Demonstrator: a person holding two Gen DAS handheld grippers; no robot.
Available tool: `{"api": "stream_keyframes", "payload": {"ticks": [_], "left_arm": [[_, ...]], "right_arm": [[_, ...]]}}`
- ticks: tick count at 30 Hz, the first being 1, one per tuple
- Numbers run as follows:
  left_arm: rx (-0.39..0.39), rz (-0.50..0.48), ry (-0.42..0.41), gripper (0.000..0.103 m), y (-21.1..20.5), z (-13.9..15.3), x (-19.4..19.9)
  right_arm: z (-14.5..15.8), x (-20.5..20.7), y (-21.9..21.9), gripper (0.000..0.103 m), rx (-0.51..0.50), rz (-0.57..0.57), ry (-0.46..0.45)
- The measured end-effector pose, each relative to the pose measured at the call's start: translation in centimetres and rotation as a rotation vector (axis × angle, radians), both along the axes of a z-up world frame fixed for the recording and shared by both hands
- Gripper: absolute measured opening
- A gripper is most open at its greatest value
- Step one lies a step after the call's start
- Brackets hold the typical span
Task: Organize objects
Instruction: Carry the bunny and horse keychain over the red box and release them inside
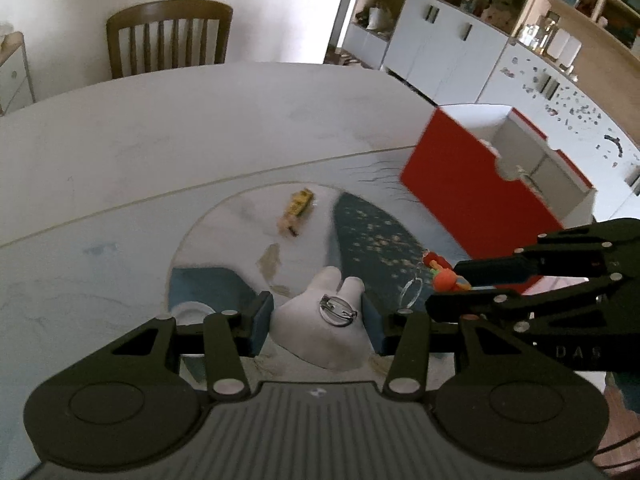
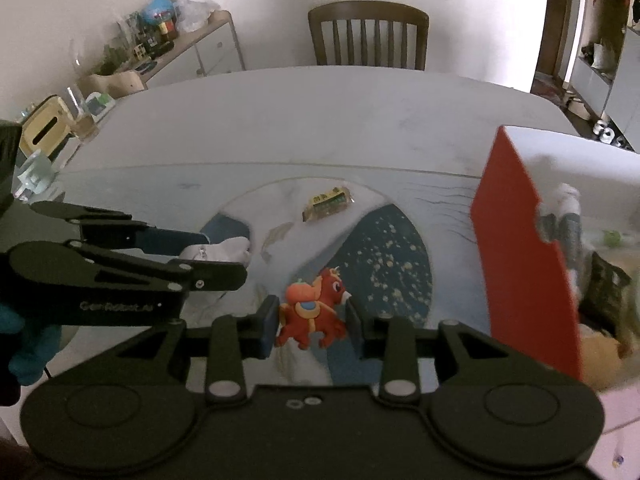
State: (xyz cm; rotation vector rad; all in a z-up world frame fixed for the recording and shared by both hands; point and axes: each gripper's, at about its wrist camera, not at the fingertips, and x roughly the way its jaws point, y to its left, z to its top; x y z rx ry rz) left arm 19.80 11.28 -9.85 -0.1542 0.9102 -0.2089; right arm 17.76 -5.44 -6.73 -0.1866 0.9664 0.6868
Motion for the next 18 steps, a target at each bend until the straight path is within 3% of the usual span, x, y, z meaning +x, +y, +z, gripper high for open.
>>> {"api": "stream_keyframes", "payload": {"ticks": [18], "left_arm": [[-0.027,-0.012,-0.03,0.047,-5.7,4.5,-4.5]], "right_arm": [[5.1,-2.5,-6.9,0.035,0.06,-0.015,-0.036]]}}
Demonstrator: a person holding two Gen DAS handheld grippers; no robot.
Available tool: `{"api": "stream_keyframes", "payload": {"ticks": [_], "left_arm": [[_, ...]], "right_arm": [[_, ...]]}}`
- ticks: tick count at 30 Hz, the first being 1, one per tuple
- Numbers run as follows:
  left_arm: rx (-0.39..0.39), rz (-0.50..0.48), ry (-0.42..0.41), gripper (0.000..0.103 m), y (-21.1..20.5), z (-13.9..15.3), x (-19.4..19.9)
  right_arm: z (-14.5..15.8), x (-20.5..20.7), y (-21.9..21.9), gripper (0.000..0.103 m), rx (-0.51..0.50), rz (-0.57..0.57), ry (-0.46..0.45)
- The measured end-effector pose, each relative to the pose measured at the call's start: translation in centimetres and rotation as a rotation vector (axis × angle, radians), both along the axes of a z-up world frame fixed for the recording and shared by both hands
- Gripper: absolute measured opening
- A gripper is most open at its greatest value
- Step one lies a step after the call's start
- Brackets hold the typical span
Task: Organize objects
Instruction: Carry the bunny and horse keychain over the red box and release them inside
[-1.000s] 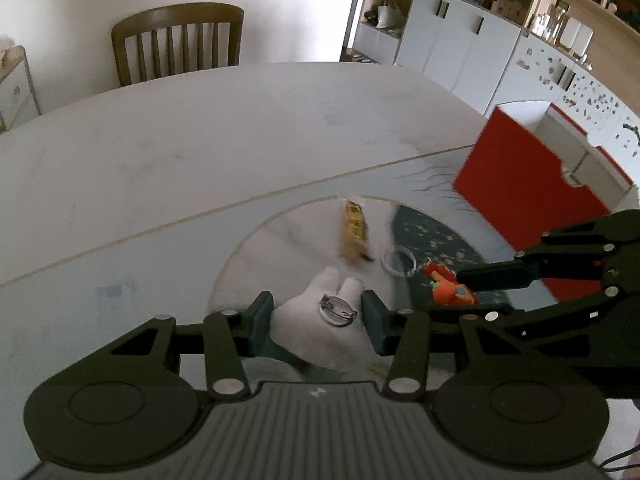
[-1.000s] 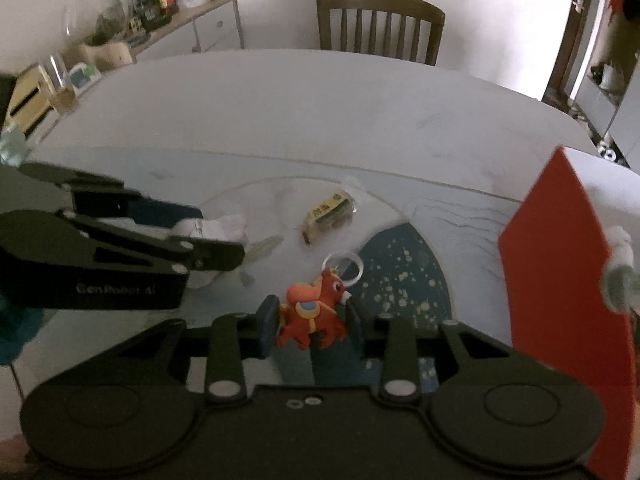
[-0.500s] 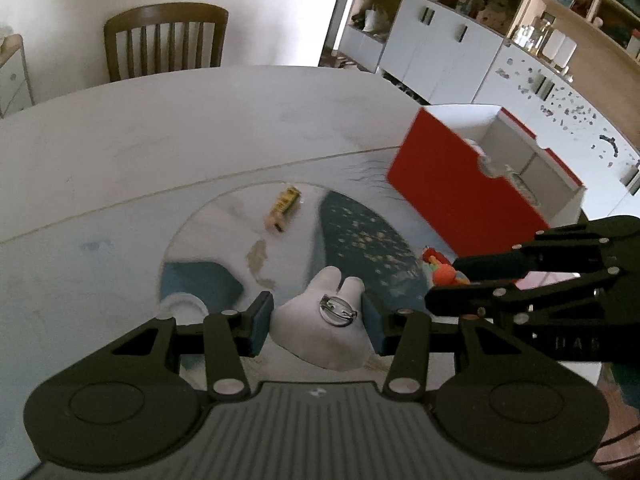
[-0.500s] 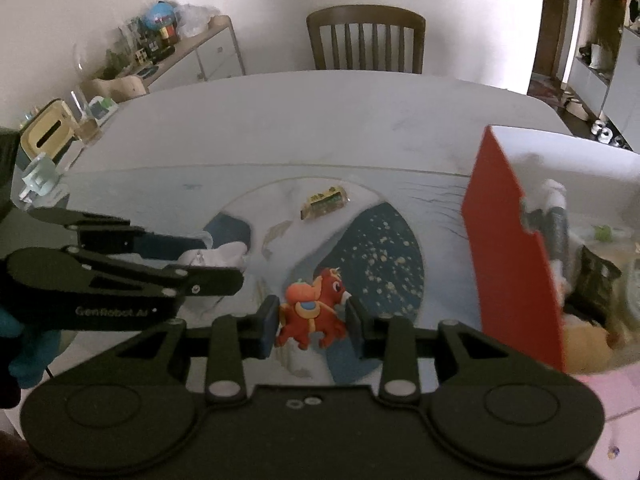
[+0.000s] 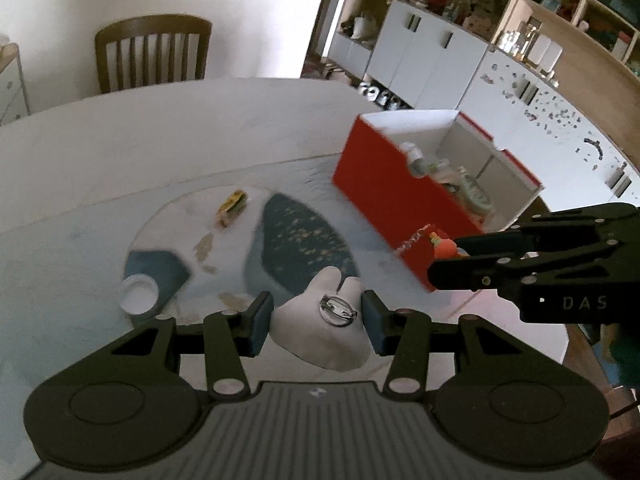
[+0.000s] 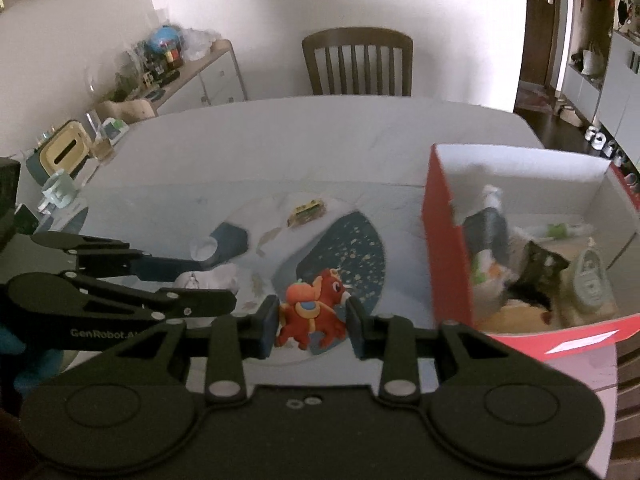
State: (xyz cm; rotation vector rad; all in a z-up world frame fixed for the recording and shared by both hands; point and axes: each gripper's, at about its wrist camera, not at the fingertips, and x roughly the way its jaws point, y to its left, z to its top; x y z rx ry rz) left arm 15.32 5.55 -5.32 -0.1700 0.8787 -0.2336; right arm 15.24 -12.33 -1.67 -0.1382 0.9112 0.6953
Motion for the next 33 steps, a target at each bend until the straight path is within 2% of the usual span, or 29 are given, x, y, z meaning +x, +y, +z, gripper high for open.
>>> {"api": "stream_keyframes", "payload": {"ticks": [8,19,33], "left_arm": [[-0.005,-0.037,-0.071,0.047,-4.1,2.8,1.4],[0.051,-0.095,-0.118,0.047,-11.0,4.5,4.9],[0.122,-0.141,-0.138,0.047,-17.3,5.6,12.5]], "right_arm": [[2.1,1.1,-4.0,0.035,0.02,-0.019,-0.055],[3.5,4.7,-9.7,0.035,0.025,-0.064,-0.129],[2.3,10.4,-15.8,0.035,-0.019,-0.144,-0.175]]}}
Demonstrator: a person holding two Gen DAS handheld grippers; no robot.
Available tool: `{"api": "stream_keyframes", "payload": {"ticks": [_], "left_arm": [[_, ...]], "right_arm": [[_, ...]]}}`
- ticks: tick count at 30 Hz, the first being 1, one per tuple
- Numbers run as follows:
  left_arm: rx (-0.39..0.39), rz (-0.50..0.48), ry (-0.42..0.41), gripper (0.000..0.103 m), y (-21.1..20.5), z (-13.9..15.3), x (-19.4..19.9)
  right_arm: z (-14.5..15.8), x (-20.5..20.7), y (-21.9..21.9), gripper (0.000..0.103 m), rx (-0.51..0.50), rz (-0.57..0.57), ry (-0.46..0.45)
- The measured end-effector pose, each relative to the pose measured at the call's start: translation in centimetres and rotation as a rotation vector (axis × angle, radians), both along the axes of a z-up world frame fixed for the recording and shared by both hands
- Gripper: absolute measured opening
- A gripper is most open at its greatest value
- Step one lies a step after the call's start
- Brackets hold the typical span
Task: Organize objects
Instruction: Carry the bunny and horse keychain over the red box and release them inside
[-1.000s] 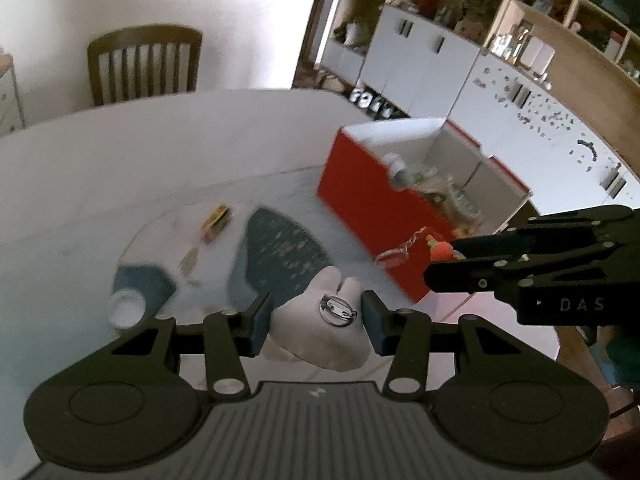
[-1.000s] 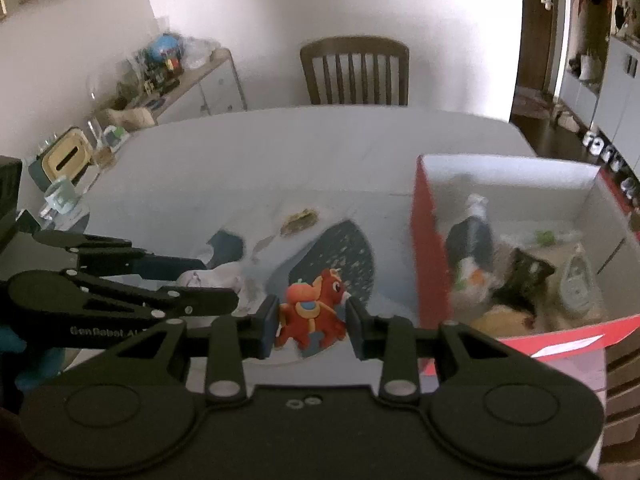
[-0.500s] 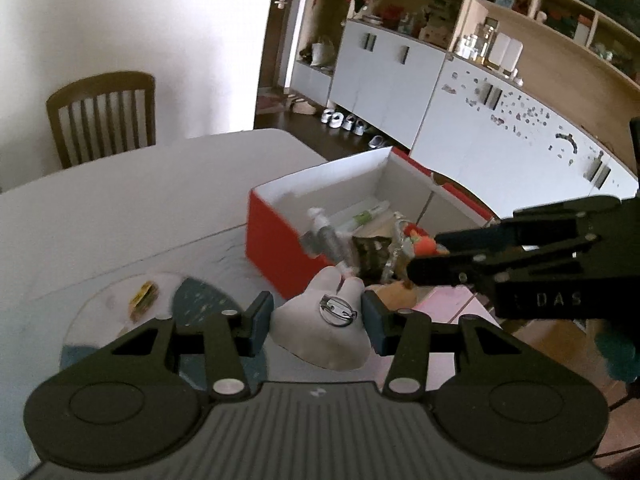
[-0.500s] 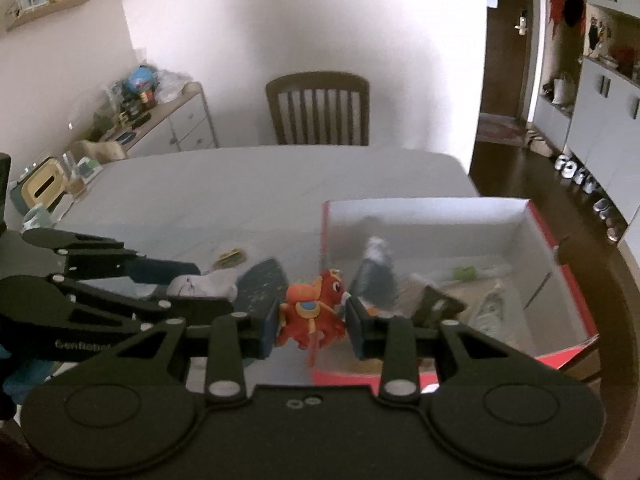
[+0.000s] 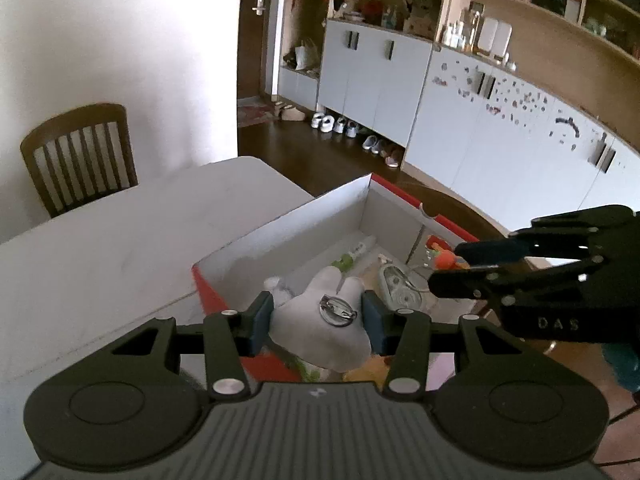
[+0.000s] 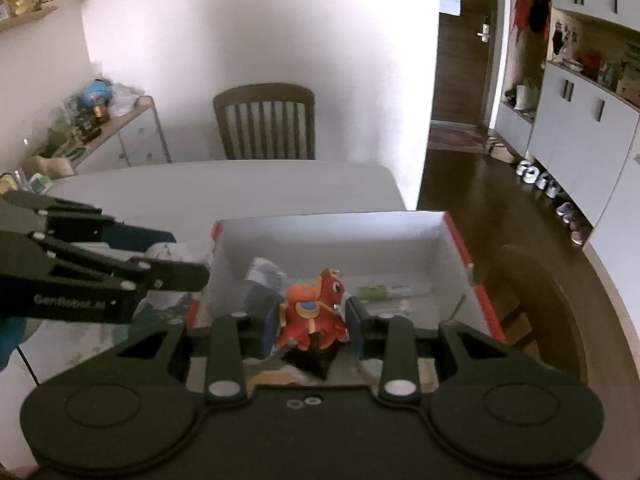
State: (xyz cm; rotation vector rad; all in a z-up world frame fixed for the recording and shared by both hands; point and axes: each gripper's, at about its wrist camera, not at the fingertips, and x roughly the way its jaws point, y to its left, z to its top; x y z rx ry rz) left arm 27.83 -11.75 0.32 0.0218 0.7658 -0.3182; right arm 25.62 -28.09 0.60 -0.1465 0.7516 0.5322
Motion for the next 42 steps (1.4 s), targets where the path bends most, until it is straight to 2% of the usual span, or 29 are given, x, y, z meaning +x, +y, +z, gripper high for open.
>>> {"api": "stream_keyframes", "payload": {"ticks": [7,16,26,34,42], "left_arm": [[0.065,-0.009,0.044,0.047,-3.5,-2.5,5.0],[0.151,-0.004,0.096,0.047,-6.0,-6.7,8.2],[0.187,-0.022,0.174,0.047,-7.2,-10.0,8.8],[0.214,-0.029,0.184,0.048,-7.6,-10.8,8.9],[0.188,-0.021,0.205,0.051,-7.5,-10.8,9.6]], "right_arm": [[-2.0,2.2,-1.4,0.035,-0.043,-0.027,0.01],[-4.8,4.2,-1.9,0.035,-0.111,-0.035,0.015],[-8.4,4.7,-0.8,0.035,-0.192,0.035,0.099],[-9.4,5.8,-0.7,0.036,-0.201,0.024,0.141],[-9.7,6.1,-1.2,0.039,-0.183,0.02,0.173]]}}
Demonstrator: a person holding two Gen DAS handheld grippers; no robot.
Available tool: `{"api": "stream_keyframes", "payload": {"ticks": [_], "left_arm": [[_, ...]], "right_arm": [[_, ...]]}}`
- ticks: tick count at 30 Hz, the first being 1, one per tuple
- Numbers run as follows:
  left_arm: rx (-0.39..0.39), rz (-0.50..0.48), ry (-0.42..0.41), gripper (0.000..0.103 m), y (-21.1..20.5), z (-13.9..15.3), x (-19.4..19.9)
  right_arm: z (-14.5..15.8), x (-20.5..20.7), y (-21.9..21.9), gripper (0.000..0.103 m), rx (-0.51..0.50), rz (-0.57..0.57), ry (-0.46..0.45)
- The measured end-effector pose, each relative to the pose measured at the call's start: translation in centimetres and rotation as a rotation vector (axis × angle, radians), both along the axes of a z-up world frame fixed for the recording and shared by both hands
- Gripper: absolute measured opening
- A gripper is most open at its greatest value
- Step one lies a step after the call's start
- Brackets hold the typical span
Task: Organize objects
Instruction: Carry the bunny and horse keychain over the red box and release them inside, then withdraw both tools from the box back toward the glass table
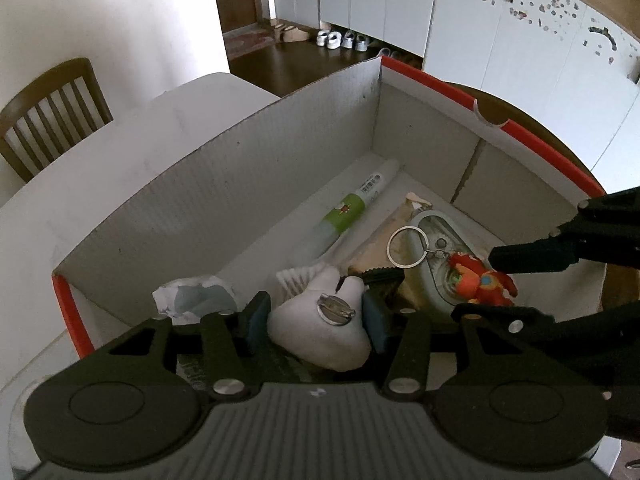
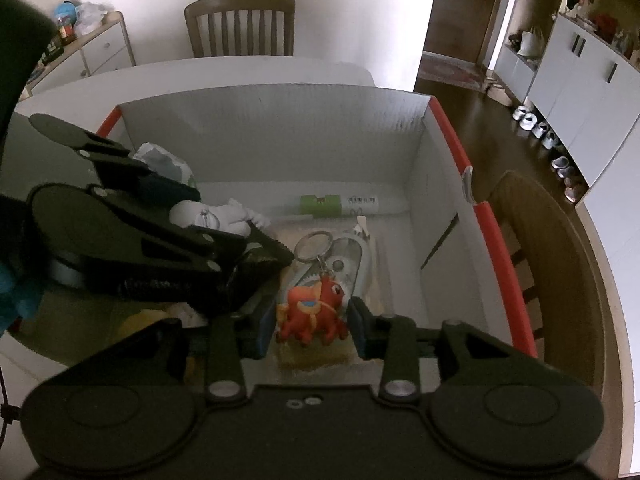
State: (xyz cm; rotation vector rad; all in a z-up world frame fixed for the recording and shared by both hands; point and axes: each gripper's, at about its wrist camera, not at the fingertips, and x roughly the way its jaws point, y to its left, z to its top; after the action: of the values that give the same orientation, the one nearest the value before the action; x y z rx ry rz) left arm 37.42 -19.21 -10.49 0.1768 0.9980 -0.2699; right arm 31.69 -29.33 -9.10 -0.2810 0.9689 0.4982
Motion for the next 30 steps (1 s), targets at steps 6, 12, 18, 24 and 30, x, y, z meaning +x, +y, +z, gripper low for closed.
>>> {"api": "stream_keyframes", "payload": {"ticks": [6,12,18,24,30], "left_arm": [[-0.006,0.005,-0.016,0.065,0.0,0.1,-0.2],[-0.021,0.027,-0.035,0.065,0.3,0.7,-0.9],[-0.044,0.024,-0.072,0.065,0.5,2.2,-2.1],[-0.076,0.022,-0.112,0.067,1.1,3.9,-3.5],[-0.09,0.037,-0.171,0.075,1.7,5.5,-4.9]], "right_arm": [[0.2,-0.2,-0.9,0.045,0.033,-0.012,0.015],[1.3,-0.8,-1.8,0.051,0.072,-0.043,-0.009],[2.4,-1.4,-2.0,0.051,0.099,-0.04,-0.025],[3.5,-2.5,-1.8,0.061,0.109,-0.029,-0.063],[4.7,-3.6,-1.4,0.067,0.119,-0.012,-0.098]]}}
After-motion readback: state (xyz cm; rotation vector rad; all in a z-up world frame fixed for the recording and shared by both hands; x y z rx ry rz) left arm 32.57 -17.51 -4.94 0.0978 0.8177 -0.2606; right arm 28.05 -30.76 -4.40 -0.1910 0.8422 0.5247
